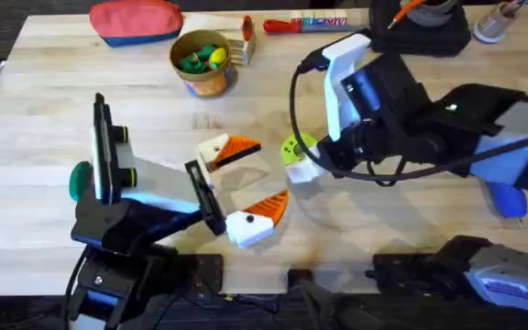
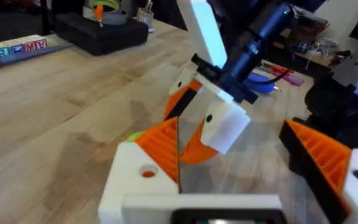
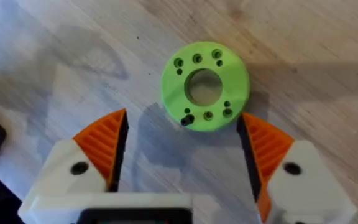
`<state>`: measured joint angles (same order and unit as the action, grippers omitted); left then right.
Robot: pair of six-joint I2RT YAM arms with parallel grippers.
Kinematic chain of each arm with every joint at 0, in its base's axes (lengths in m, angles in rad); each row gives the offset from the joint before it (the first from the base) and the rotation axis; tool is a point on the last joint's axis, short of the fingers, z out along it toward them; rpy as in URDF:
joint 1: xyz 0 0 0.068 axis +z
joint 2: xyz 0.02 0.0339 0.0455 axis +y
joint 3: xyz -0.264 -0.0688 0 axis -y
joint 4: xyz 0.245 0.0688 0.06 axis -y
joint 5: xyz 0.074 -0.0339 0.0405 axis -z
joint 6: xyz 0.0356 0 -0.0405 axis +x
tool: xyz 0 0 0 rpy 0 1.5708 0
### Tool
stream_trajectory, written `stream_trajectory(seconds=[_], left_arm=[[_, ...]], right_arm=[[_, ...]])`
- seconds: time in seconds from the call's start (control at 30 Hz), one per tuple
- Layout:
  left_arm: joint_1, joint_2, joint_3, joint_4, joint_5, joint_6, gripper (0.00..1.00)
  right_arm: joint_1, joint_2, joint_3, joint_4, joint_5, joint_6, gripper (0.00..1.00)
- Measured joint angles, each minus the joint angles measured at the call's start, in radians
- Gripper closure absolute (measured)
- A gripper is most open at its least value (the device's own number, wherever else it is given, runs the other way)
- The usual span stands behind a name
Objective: Pick up the gripper from the table and insert it into the empty holder that is missing its gripper. Then pick up a screw, insert it into the mounting hole, and use the screwdriver to tighten it. Finally, clean up the table by picking up the vegetable and placing it into the bucket.
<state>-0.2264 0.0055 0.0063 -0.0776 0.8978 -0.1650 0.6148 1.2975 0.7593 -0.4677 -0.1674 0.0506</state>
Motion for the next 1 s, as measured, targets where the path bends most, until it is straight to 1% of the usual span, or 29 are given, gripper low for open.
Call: stream_trajectory(seconds=[0.17,0.2,0.3,0.37,0.47,0.53,0.67,0.77,0.87,1.0], left_arm=[[0.0,0.0,0.0,0.0,0.0,0.0,0.013],[0.0,0.0,0.0,0.0,0.0,0.0,0.013],[0.0,0.0,0.0,0.0,0.0,0.0,0.013],[0.0,0.0,0.0,0.0,0.0,0.0,0.013],[0.0,0.0,0.0,0.0,0.0,0.0,0.013],[0.0,0.0,0.0,0.0,0.0,0.0,0.012],[0.0,0.0,0.0,0.0,0.0,0.0,0.013],[0.0,0.0,0.0,0.0,0.0,0.0,0.013],[0.0,0.0,0.0,0.0,0.0,0.0,0.014],[0.0,0.0,0.0,0.0,0.0,0.0,0.013]], right_arm=[[0.027,0.056,0.0,0.031,0.037,-0.007,0.192],[0.031,0.061,0.0,0.039,0.043,-0.007,0.233],[0.043,0.064,0.0,0.048,0.051,-0.01,0.508],[0.046,0.064,0.0,0.045,0.059,-0.011,0.609],[0.046,0.064,0.0,0.045,0.073,-0.01,0.709],[0.046,0.064,0.0,0.043,0.077,-0.01,0.75],[0.046,0.064,0.0,0.019,0.078,-0.01,0.762],[0.046,0.064,0.0,-0.005,0.078,-0.01,0.789],[0.046,0.064,0.0,-0.005,0.078,-0.01,0.814],[0.046,0.069,0.0,0.002,0.078,-0.01,0.818]])
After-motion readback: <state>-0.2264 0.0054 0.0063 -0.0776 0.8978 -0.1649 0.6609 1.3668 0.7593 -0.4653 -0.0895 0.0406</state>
